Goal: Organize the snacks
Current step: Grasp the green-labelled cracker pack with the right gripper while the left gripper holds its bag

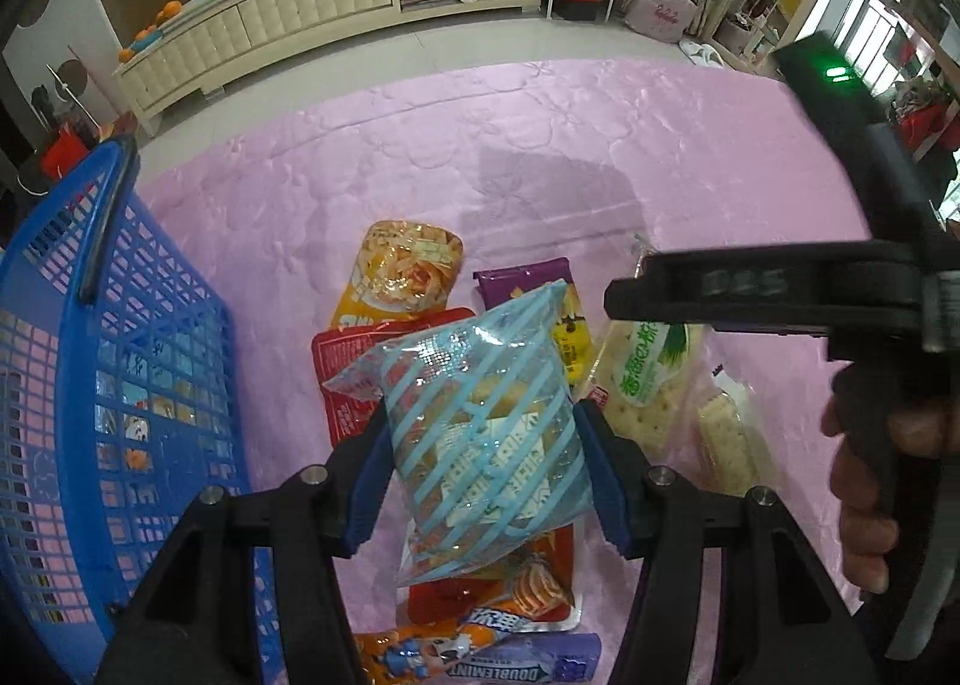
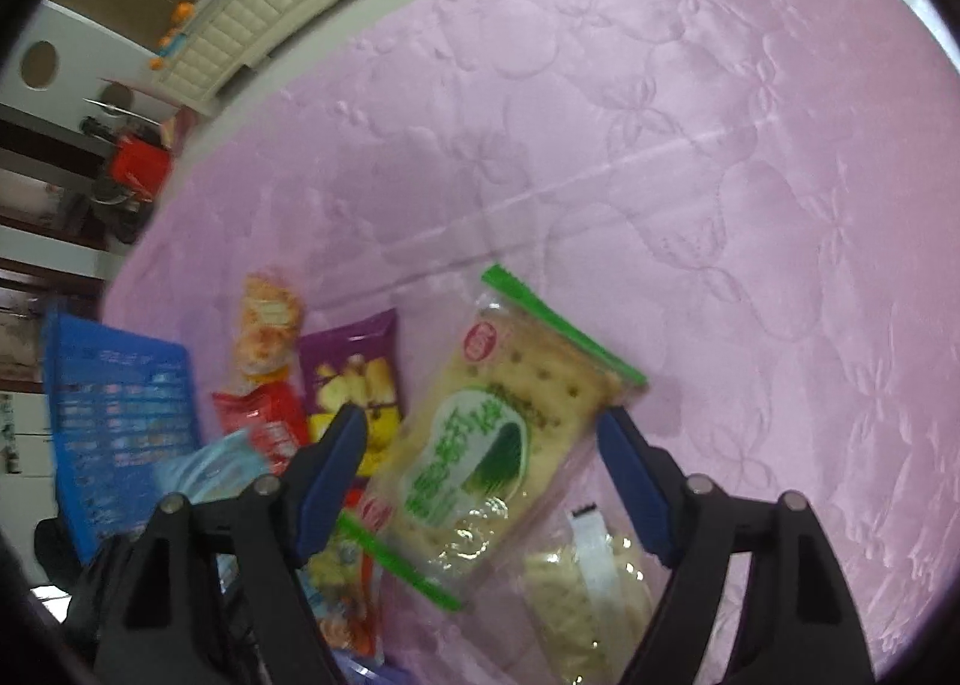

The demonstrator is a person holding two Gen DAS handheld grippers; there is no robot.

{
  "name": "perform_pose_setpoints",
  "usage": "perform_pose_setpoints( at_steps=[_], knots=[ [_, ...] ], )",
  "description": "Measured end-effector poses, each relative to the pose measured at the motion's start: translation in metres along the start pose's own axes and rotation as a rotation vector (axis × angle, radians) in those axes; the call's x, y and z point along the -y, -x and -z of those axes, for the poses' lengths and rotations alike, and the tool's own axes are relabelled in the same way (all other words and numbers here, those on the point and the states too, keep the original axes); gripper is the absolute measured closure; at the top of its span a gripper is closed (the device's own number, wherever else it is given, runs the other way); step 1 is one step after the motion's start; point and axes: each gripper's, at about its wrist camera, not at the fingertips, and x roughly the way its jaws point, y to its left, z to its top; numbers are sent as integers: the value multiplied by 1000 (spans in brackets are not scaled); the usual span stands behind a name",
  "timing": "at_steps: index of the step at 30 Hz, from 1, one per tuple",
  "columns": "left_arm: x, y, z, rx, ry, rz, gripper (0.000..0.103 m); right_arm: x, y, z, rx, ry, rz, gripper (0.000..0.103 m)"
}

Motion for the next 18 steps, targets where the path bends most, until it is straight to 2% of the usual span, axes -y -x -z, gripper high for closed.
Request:
perform_pose_setpoints(
  at_steps=[7, 10, 13, 17, 18],
  knots=[
    [-12, -7, -1, 16, 7, 1, 48, -20, -12, -2, -23, 108, 142, 24],
    [-13, -4, 1, 16, 10, 11, 48, -24, -14, -4, -39, 121, 154, 25],
    [-12, -2, 2, 16, 5, 10, 48, -27, -15, -6, -19, 150, 175, 29],
    [-11, 1, 4, 18, -7, 17, 48, -29, -10, 4, 43, 203, 153, 40],
    [-10, 3, 6, 18, -6, 15, 48, -27, -8, 6, 56, 200, 147, 51]
  ],
)
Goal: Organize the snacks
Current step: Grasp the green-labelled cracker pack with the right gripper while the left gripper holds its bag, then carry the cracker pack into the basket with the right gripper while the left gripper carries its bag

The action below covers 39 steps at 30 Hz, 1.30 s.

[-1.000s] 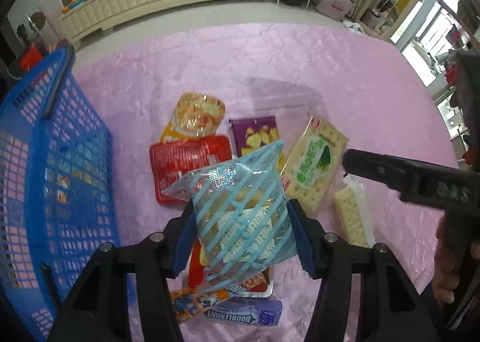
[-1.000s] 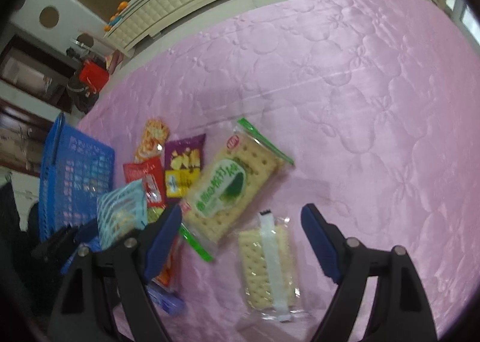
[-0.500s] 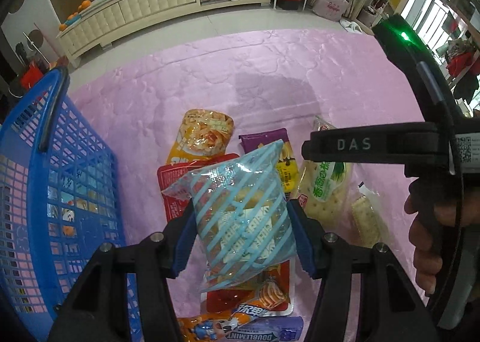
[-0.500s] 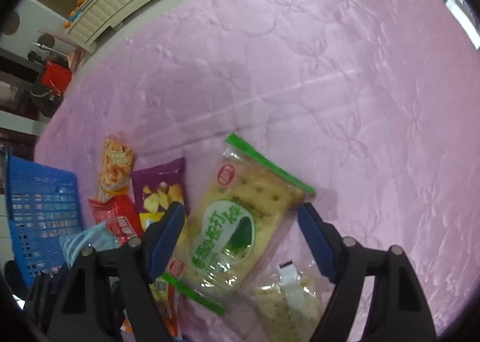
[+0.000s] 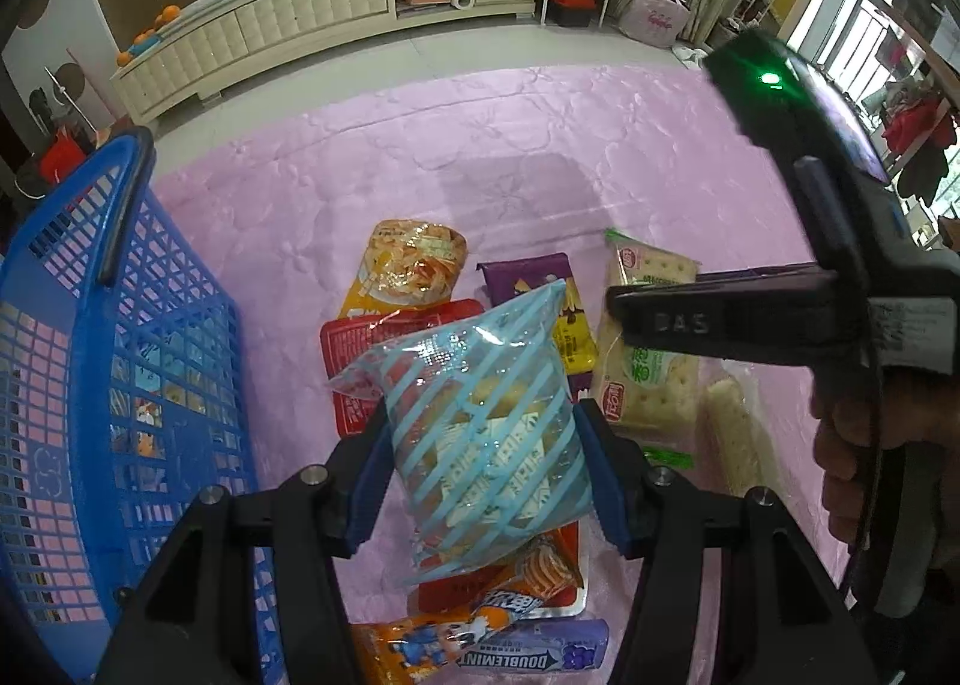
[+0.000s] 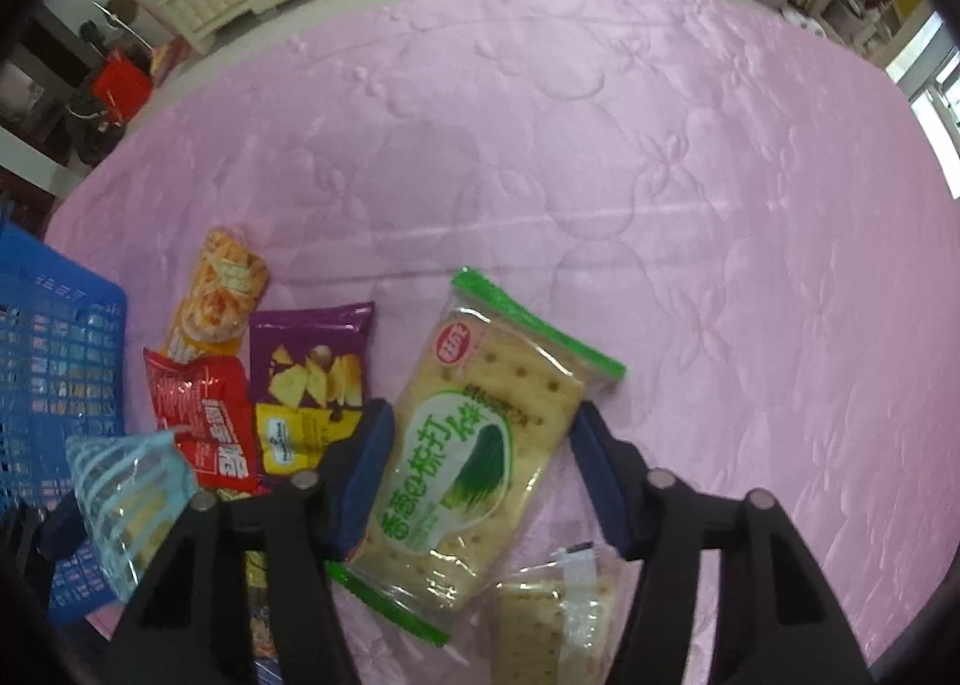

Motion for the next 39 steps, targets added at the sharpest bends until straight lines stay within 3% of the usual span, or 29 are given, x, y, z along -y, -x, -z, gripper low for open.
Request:
perform_pose_setpoints(
  at_steps=[2, 8, 10, 12, 14, 21, 29, 35, 39],
  knots=[
    [-1, 0, 1, -3, 8, -1, 48, 6, 9, 7, 29, -10, -22, 68],
    [-3, -3, 5, -14, 26, 14, 48, 30, 6, 11, -42, -116, -135, 68],
    [-1, -3, 6, -16, 16, 15, 48, 35, 4, 11, -40, -147, -144, 63],
    [0, -2, 7, -16, 8, 11, 48, 33, 4, 12, -37, -150, -128, 49],
    [0, -1, 8, -14, 5, 11, 48, 27, 4, 13, -35, -139, -114, 42],
    [-1, -2, 13, -20, 2, 8, 48, -15, -2, 7, -65, -57, -39, 33],
    [-2, -5, 19, -28, 0, -3, 48, -52, -14, 11, -68, 95, 107, 33],
    [1, -3, 21, -29, -1, -2, 48, -57, -13, 16, -43, 127, 105, 39],
    [2, 4, 23, -17, 9, 10, 48, -33, 1, 42, -10, 146, 79, 40]
  ],
)
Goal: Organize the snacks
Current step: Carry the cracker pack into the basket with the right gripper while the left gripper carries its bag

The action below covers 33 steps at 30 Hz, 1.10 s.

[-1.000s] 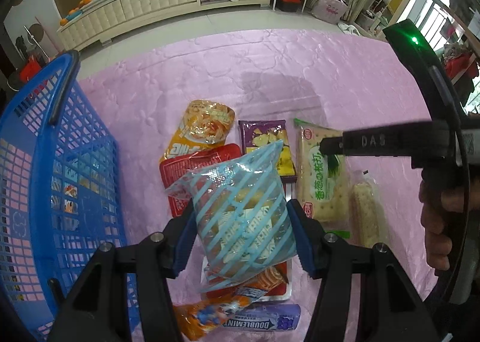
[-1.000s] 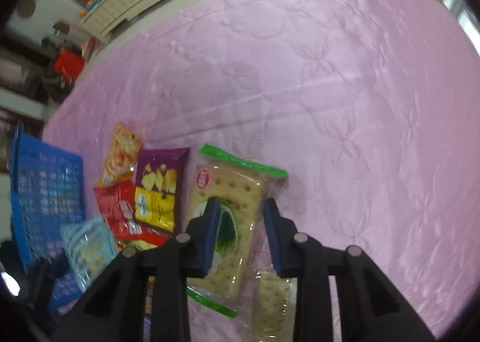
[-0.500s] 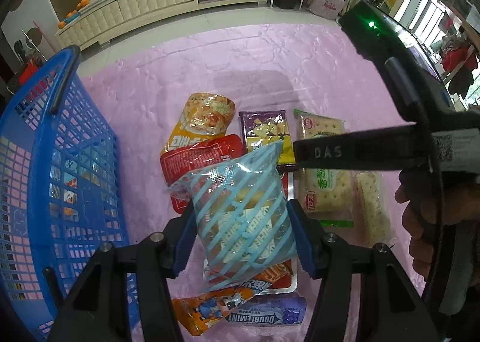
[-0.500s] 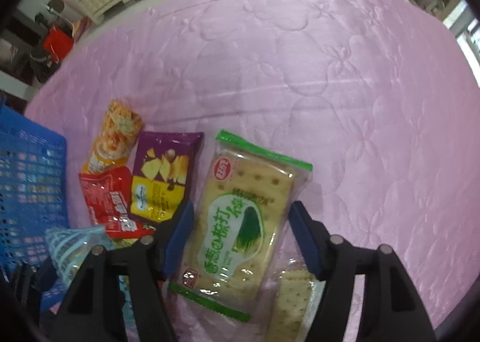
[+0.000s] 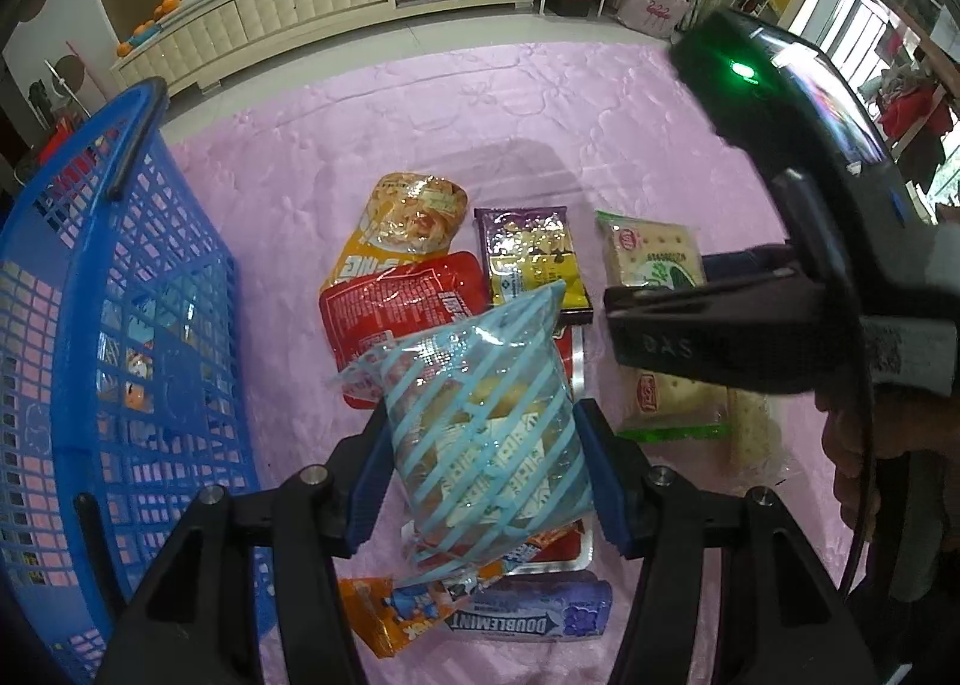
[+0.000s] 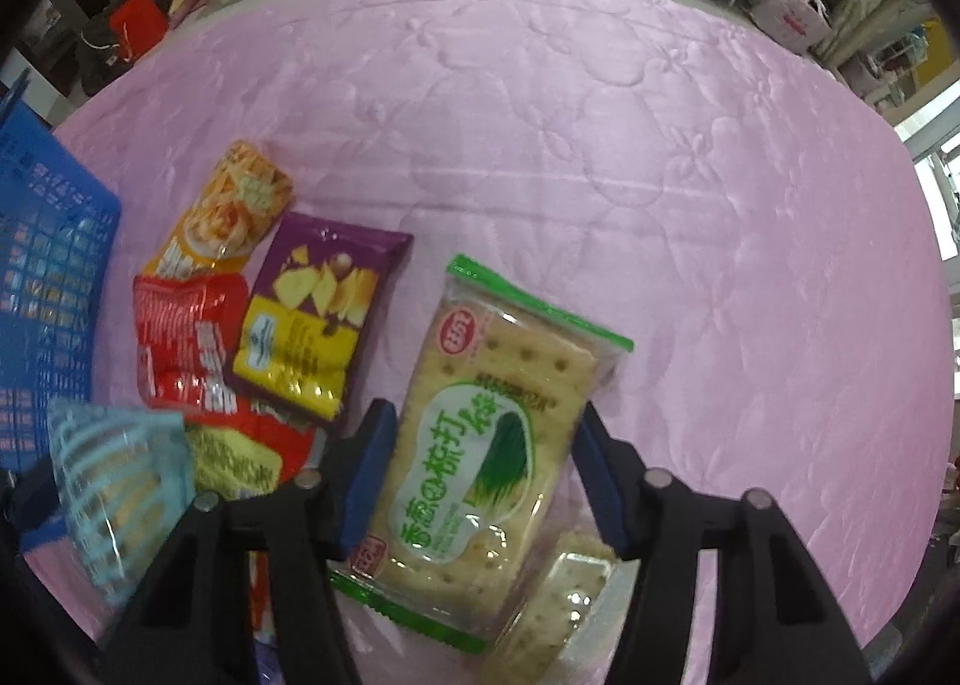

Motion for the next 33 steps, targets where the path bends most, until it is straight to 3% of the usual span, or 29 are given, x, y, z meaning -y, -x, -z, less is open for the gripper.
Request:
perform_pose_setpoints(
  at_steps=[8, 17, 24, 29, 33],
  knots=[
    [7, 16, 12, 27, 11, 4, 48, 31, 45, 52, 106, -10, -62, 40],
    [21, 74, 25, 126, -9, 19, 48, 37, 120, 88, 212, 14, -90, 40],
    [11, 127, 38, 218, 11, 33, 48, 2, 160, 77, 303, 52, -73, 40],
    [-7, 163, 46, 286, 22, 30, 48, -21, 187, 74, 330, 62, -137, 40],
    [-30, 182, 52, 313, 44, 10, 48, -46, 202, 69, 373, 101, -128, 40]
  ],
)
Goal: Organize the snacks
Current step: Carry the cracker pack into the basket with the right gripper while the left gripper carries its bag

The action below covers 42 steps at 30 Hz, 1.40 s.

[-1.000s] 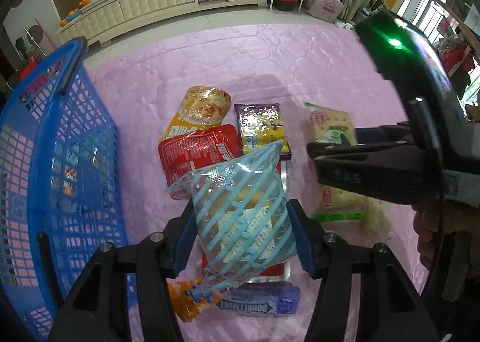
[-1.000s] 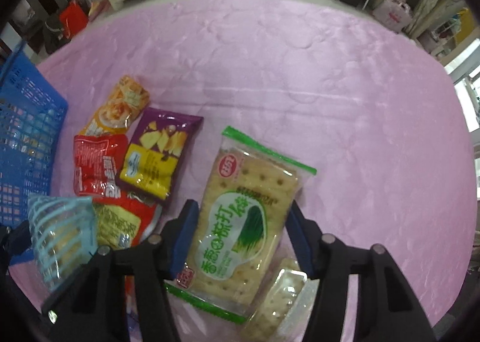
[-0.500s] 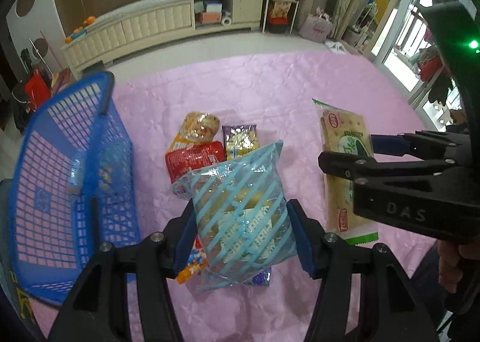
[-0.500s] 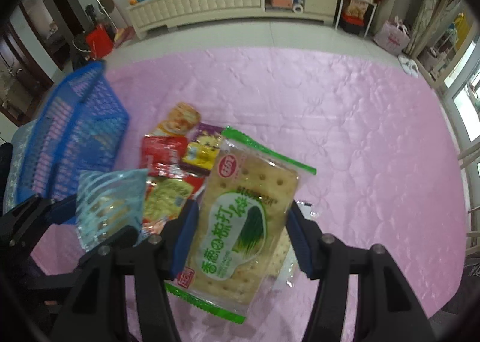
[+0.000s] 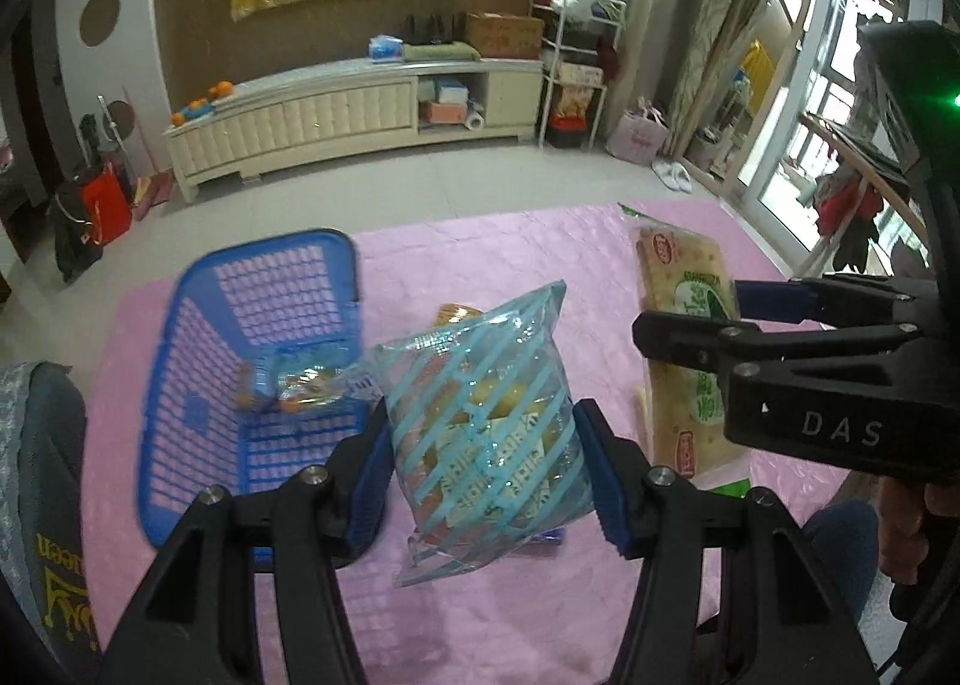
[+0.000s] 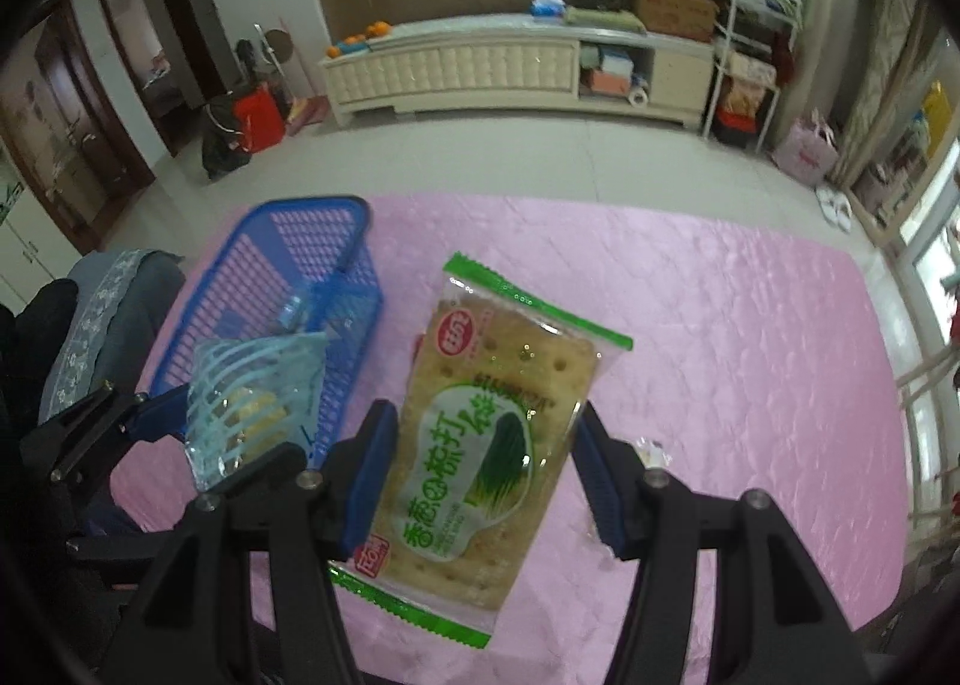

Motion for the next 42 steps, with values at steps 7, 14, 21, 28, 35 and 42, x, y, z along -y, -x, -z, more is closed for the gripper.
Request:
perform_pose_setpoints(
  at_steps=[7, 14, 21, 28, 35, 42],
  knots=[
    [-54, 27, 2, 35, 70, -39, 48, -51, -1, -22, 32, 54, -49, 40],
    [-108, 42, 10, 58, 111, -88, 48, -103, -34, -41, -13, 82, -128, 40],
    [-151, 38, 27, 48, 180, -93, 48, -140, -66, -51, -58, 112, -133, 40],
    [-167, 31, 32, 51, 158, -113, 48, -159, -95, -50, -96, 130, -105, 40],
    [-176, 24, 40, 27, 195, -86, 48, -173, -122, -42, -131, 173, -46, 40],
    [-173, 26, 41, 16, 199, -86, 48, -176, -128, -38, -166, 195, -27, 40]
  ],
)
